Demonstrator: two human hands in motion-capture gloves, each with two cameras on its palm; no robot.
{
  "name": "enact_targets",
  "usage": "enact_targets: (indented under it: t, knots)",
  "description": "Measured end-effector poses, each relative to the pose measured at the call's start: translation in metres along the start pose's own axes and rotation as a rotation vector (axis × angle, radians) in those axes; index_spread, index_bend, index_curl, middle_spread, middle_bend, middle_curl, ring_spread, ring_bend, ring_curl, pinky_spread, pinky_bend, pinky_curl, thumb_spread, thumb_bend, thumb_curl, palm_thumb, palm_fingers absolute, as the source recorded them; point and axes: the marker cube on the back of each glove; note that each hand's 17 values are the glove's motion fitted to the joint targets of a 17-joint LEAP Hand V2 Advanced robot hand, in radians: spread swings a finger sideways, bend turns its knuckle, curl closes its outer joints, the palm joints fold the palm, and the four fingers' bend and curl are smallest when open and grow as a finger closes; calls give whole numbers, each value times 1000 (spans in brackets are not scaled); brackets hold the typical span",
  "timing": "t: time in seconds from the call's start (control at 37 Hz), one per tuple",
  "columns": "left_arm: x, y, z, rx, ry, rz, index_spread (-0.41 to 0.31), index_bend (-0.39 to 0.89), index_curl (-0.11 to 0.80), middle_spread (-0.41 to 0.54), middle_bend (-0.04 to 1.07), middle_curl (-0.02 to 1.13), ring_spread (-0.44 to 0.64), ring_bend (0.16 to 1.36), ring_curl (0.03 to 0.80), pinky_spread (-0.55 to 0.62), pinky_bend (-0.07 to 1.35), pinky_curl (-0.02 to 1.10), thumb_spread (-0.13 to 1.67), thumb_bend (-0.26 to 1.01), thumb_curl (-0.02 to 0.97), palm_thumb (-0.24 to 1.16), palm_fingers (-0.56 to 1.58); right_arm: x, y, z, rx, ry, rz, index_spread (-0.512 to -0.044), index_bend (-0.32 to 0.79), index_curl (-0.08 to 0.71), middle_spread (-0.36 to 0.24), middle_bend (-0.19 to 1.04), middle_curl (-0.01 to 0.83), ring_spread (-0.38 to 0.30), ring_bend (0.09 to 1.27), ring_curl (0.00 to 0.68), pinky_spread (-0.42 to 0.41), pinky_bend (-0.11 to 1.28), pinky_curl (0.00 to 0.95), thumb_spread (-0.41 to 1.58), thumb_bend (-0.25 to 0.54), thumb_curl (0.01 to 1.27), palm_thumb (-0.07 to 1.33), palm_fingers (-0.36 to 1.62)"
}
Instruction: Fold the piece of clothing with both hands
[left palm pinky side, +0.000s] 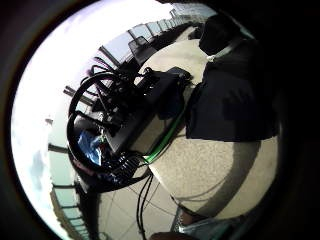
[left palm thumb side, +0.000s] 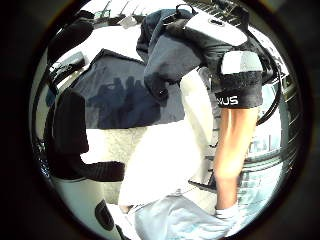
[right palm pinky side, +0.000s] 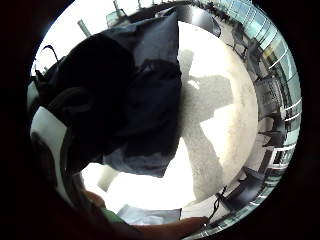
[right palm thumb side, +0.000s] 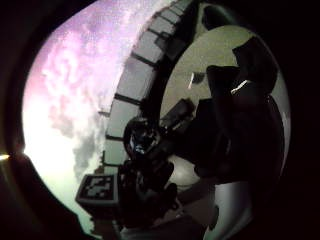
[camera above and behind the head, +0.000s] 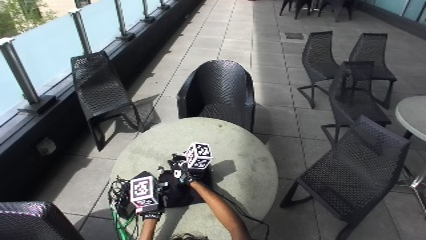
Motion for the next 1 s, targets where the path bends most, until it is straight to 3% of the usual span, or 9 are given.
enact_targets:
  t: [0.16,0.32,0.57,0.65,0.7,0.76,0.78,0.86,1.0]
  knots:
    - [-42,20,-14,20,26,-103,-124,154,373,-63,160,329,48,546,344,298,271,408,1514,51,278,527,522,-74,46,33,-200,122,-85,-293,110,266,-179,581,567,-211,955,547,-309,687,433,552,-31,585,986,1230]
    - [-73,36,-8,23,55,-169,-124,155,372,-63,161,328,48,539,342,299,270,408,1521,66,291,564,521,-91,63,86,-300,290,-127,-293,102,264,-176,579,571,-211,958,549,-311,696,434,518,-29,614,985,1221]
    - [-81,38,1,29,38,-159,-116,160,372,-58,166,331,40,548,347,300,241,400,1526,81,311,604,519,-94,70,114,-356,264,-157,-298,100,262,-174,585,578,-212,960,552,-310,696,432,488,-32,645,979,1217]
    - [-77,30,6,48,38,-144,-42,108,349,8,137,321,79,567,356,311,302,419,1564,108,327,642,420,-90,75,103,-419,210,-177,-297,59,246,-175,594,582,-213,968,554,-311,714,435,481,-33,654,979,1192]
    - [-69,25,6,66,42,-123,-95,168,360,-38,180,325,59,556,348,311,262,403,1542,85,325,605,489,-86,81,92,-486,140,-186,-300,-18,212,-178,574,574,-219,915,536,-304,794,452,539,-70,645,898,1088]
    - [-59,22,1,77,39,-99,-101,163,358,-43,177,322,57,549,336,326,258,396,1533,79,329,598,506,-78,86,77,-530,81,-186,-299,-51,183,-179,540,561,-221,912,534,-266,777,441,676,-93,615,785,976]
    - [-54,21,-1,82,36,-87,-104,160,358,-46,173,323,56,551,338,327,258,396,1531,77,331,596,511,-72,87,68,-538,67,-187,-298,3,189,-164,490,541,-192,816,503,-186,711,429,765,-120,581,696,714]
    - [-37,15,-5,104,30,-51,-110,158,358,-54,168,325,53,548,339,334,258,397,1525,73,337,594,515,-45,86,35,-524,119,-184,-296,52,202,-139,481,536,-146,743,508,-110,715,459,886,-80,540,621,587]
    - [-13,-17,-4,210,-48,28,-124,163,363,-72,176,333,51,536,336,348,232,390,1495,49,342,568,532,35,52,0,-344,383,-161,-315,202,238,-96,401,488,-45,493,410,35,608,403,1032,-59,468,493,323]
